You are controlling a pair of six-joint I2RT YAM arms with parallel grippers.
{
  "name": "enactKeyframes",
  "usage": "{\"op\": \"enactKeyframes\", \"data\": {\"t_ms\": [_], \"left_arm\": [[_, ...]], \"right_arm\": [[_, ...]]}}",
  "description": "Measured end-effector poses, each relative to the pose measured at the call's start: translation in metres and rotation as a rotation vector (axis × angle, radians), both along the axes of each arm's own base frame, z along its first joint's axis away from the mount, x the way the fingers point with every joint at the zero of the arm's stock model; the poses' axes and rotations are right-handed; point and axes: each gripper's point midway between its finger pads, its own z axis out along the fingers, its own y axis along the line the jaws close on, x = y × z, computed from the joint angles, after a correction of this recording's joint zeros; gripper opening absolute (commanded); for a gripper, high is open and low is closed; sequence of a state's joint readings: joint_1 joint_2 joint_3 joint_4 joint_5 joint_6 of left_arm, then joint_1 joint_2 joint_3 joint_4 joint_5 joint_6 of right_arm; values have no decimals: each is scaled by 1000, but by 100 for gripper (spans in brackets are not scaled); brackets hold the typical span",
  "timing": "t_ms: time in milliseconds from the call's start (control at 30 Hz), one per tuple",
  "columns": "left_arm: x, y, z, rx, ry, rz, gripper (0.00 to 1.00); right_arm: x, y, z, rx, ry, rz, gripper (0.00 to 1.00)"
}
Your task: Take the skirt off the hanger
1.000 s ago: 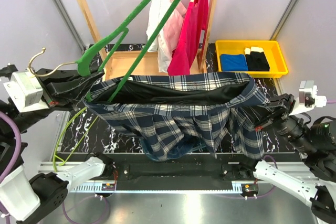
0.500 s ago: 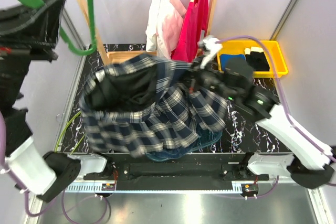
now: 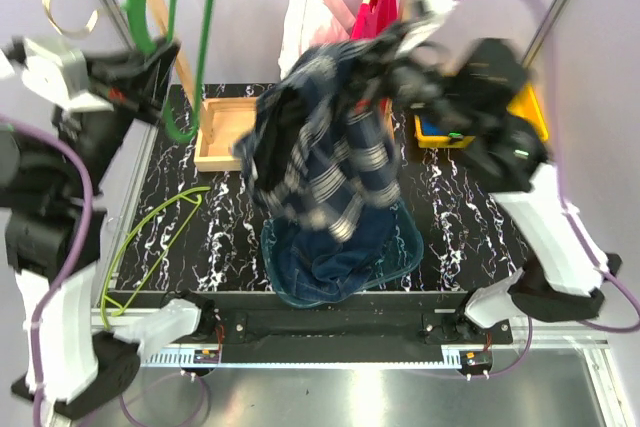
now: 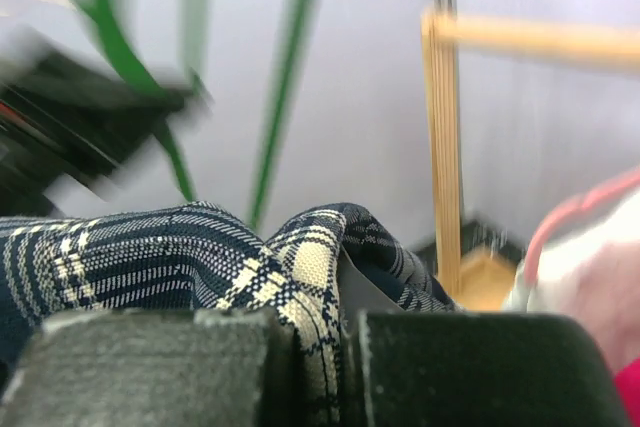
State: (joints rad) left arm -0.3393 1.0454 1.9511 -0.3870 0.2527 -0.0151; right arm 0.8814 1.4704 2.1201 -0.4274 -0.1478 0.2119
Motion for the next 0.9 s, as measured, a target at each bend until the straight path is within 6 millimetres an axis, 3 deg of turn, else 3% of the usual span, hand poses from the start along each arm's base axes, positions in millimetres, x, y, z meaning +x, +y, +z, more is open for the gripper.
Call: {"op": "enactKeyframes", "data": {"t_ms": [67, 133, 267, 400, 533, 733, 833, 900], "left_arm": [[1, 20, -33, 42, 33, 119, 0], [-2, 44, -64, 85, 60, 246, 0], [-23, 92, -112, 203, 83, 483, 0], [-51, 133, -156, 346, 179, 639, 0], [-61, 156, -212, 501, 345, 704, 0], [-57, 160, -346, 907, 724, 654, 0], [-60, 158, -390, 1042, 864, 601, 0], [-64, 159, -403, 1073, 901, 588, 1]], "right_arm": [[-23, -28, 49, 98, -101, -3, 0], [-42, -55, 74, 151, -160, -15, 0], [-70, -99, 93, 195, -217, -57, 0], [-75, -118, 82, 168, -207, -101, 0], [-65, -114, 50, 88, -150, -130, 0], [-47, -97, 9, -29, -74, -138, 0], [-44, -93, 0, -59, -52, -136, 0], [-45, -94, -4, -72, -43, -134, 0]]}}
